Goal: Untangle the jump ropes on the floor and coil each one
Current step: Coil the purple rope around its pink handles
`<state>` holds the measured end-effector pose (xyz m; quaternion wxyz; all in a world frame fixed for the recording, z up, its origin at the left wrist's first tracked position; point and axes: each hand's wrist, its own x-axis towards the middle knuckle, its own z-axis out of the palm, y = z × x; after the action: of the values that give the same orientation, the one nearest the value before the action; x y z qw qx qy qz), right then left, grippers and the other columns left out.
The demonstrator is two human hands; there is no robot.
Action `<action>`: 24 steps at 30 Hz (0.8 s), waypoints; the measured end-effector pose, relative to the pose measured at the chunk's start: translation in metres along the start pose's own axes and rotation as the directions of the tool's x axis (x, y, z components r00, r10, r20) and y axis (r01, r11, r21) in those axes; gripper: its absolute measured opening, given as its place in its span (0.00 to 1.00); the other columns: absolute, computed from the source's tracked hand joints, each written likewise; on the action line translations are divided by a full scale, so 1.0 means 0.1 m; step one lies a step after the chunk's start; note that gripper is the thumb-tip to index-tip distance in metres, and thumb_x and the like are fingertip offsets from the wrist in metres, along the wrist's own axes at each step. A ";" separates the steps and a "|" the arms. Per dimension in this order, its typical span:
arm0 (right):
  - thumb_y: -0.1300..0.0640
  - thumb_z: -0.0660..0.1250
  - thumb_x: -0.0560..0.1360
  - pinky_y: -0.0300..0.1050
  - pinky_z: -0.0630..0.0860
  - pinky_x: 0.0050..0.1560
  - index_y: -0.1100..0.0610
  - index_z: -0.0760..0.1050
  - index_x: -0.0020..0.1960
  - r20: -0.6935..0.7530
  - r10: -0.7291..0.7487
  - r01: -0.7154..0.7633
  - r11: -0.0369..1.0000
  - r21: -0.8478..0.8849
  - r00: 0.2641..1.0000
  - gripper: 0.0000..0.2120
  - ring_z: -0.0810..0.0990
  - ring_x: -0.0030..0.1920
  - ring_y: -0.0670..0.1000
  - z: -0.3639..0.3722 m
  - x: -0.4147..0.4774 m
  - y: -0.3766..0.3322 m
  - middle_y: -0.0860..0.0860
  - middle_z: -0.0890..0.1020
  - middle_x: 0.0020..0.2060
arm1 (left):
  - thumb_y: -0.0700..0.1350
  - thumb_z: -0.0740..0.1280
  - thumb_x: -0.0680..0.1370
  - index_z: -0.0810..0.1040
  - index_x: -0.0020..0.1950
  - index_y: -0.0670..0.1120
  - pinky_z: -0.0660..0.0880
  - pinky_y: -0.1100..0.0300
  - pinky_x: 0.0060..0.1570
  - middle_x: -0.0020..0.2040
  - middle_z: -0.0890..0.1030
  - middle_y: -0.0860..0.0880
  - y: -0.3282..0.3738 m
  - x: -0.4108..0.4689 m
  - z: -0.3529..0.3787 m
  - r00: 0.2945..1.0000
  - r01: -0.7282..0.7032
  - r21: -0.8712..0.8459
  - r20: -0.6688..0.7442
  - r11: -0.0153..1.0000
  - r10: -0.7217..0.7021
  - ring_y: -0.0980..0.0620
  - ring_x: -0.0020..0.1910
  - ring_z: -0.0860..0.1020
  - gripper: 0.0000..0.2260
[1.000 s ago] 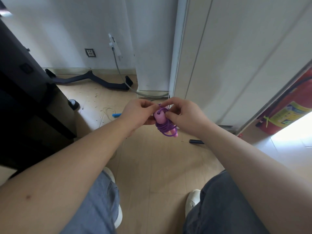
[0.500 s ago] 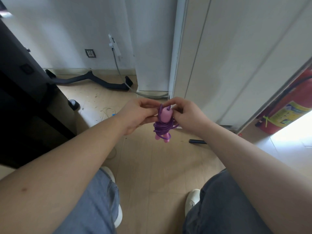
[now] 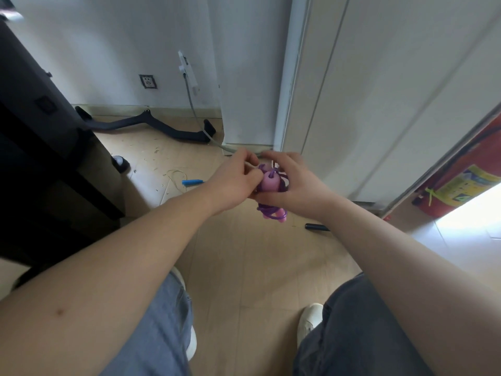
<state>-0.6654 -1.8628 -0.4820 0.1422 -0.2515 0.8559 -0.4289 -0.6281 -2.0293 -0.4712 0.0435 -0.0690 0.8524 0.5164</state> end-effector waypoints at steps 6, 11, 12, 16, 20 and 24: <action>0.53 0.76 0.67 0.33 0.76 0.42 0.39 0.72 0.61 0.005 -0.018 0.019 0.996 -0.083 1.000 0.25 0.81 0.44 0.39 -0.01 0.02 0.07 0.38 0.82 0.45 | 0.39 0.58 0.81 0.68 0.48 0.53 0.70 0.53 0.39 0.39 0.73 0.47 -0.01 0.00 0.00 0.988 -0.002 -0.029 0.155 1.000 0.006 0.48 0.38 0.69 0.08; 0.51 0.75 0.68 0.42 0.69 0.49 0.48 0.70 0.70 -0.007 -0.065 0.057 0.913 -0.403 0.998 0.31 0.76 0.52 0.50 -0.04 0.12 0.25 0.46 0.79 0.55 | 0.42 0.58 0.80 0.68 0.48 0.54 0.70 0.49 0.41 0.38 0.69 0.49 -0.04 -0.03 0.00 0.977 0.000 0.065 0.211 0.998 -0.014 0.47 0.38 0.67 0.06; 0.51 0.75 0.68 0.43 0.69 0.50 0.49 0.70 0.69 -0.011 -0.090 0.077 0.906 -0.416 0.996 0.31 0.76 0.53 0.52 -0.03 0.12 0.27 0.47 0.79 0.55 | 0.42 0.58 0.80 0.68 0.49 0.54 0.70 0.50 0.40 0.38 0.70 0.49 -0.04 -0.02 0.00 0.978 -0.005 0.069 0.207 0.998 -0.009 0.48 0.38 0.68 0.06; 0.51 0.75 0.68 0.44 0.69 0.46 0.48 0.70 0.64 0.019 -0.115 0.113 0.918 -0.380 0.993 0.27 0.75 0.49 0.50 0.02 0.09 0.28 0.44 0.76 0.49 | 0.40 0.62 0.80 0.74 0.56 0.53 0.72 0.60 0.38 0.42 0.78 0.52 0.01 -0.01 0.00 0.992 -0.061 0.070 0.115 0.996 0.052 0.55 0.34 0.73 0.09; 0.49 0.74 0.67 0.49 0.75 0.48 0.49 0.70 0.60 0.063 -0.078 0.098 0.894 -0.437 0.995 0.24 0.77 0.49 0.54 0.07 0.08 0.33 0.48 0.78 0.49 | 0.36 0.60 0.79 0.76 0.56 0.53 0.68 0.62 0.31 0.41 0.81 0.52 0.00 -0.05 0.00 0.985 0.064 -0.054 0.161 0.996 -0.055 0.55 0.32 0.72 0.14; 0.46 0.70 0.66 0.48 0.77 0.44 0.45 0.72 0.57 -0.006 -0.007 0.003 0.839 -0.545 1.000 0.20 0.78 0.46 0.55 0.07 0.09 0.34 0.47 0.80 0.45 | 0.34 0.60 0.77 0.76 0.54 0.49 0.63 0.62 0.28 0.37 0.79 0.51 -0.03 -0.07 0.05 0.968 0.122 -0.093 0.233 0.988 -0.098 0.55 0.28 0.68 0.12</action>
<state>-0.6801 -1.8552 -0.5143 0.0603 -0.2820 0.9424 -0.1695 -0.6210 -2.0257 -0.4747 0.1656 -0.0588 0.8080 0.5624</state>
